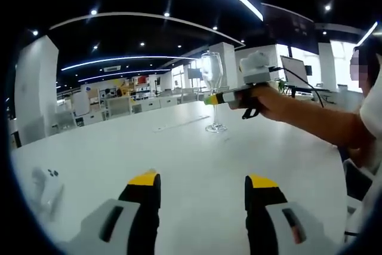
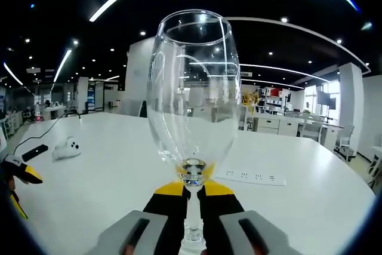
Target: Stand the stemmed glass upright on the table place it in front of you
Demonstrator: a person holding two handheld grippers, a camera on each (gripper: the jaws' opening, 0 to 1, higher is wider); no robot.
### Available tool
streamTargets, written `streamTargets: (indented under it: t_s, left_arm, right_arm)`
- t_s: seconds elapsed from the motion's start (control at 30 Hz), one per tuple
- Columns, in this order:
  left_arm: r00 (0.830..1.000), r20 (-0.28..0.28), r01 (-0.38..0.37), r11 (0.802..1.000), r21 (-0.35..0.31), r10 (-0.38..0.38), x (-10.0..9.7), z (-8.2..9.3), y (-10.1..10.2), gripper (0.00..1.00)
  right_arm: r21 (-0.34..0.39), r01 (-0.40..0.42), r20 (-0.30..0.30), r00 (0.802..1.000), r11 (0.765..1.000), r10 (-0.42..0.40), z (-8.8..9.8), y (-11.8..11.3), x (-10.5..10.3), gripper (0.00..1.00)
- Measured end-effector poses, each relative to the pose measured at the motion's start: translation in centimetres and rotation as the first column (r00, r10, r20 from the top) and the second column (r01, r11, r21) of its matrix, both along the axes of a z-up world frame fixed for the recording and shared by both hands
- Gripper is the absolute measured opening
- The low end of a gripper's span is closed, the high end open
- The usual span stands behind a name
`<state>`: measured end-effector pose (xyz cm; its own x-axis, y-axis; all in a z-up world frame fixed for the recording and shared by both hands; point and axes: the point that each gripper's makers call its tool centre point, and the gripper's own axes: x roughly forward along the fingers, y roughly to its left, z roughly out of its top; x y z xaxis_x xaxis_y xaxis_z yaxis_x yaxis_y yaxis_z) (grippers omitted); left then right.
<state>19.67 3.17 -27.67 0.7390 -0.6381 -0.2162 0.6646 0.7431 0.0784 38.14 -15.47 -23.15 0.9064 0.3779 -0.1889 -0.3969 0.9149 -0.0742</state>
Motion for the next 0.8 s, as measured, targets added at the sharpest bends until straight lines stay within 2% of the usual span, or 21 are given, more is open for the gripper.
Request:
streamTargets:
  t_s: [0.8]
  left_arm:
    - [1.000, 0.009, -0.023, 1.000, -0.011, 0.023, 0.3, 0.3, 0.4, 0.57]
  right_arm:
    - [-0.016, 0.018, 0.007, 1.000, 1.000, -0.018, -0.6, 0.2, 2.6, 0.12]
